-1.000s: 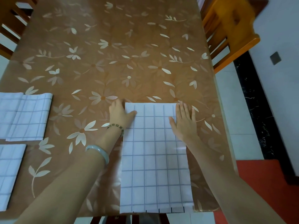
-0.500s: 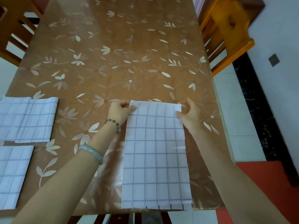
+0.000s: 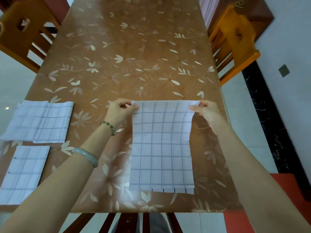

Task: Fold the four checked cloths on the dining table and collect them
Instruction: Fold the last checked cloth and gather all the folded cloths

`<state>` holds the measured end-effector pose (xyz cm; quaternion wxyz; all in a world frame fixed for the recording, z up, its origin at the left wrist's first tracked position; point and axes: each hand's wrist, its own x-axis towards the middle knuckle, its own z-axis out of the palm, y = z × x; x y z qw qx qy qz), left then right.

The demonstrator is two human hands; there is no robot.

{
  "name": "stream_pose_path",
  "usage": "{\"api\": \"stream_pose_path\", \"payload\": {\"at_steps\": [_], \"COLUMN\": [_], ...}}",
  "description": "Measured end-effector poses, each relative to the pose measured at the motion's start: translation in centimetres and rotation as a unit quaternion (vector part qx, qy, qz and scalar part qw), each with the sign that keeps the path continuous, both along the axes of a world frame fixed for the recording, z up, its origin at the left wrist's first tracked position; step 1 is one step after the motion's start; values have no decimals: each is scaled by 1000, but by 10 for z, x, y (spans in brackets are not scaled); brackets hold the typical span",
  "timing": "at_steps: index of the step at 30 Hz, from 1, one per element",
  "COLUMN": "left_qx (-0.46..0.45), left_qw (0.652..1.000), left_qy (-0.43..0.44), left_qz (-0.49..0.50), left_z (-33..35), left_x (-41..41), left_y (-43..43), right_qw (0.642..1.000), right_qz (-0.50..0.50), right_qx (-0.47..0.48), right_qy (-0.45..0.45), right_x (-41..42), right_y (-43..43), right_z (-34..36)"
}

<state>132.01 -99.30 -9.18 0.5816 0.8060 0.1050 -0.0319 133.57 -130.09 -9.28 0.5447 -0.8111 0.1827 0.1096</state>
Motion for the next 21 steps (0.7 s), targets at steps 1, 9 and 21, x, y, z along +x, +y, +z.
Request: {"api": "stream_pose_path", "payload": {"at_steps": [1, 9, 21], "left_qx": [6, 4, -101], "left_qw": [1000, 996, 976], "left_qy": [-3, -24, 186], "left_qz": [3, -91, -39], "left_z": [1, -5, -44], "left_x": [-1, -63, -155], "left_y": [2, 17, 18], "right_qw": [1000, 999, 979], "right_qz": [-3, -15, -56], "right_qx": [-9, 34, 125], "right_qy": [-16, -40, 152], "right_x": [-5, -84, -173], "right_y": [1, 6, -2], "right_z": [7, 15, -39]}}
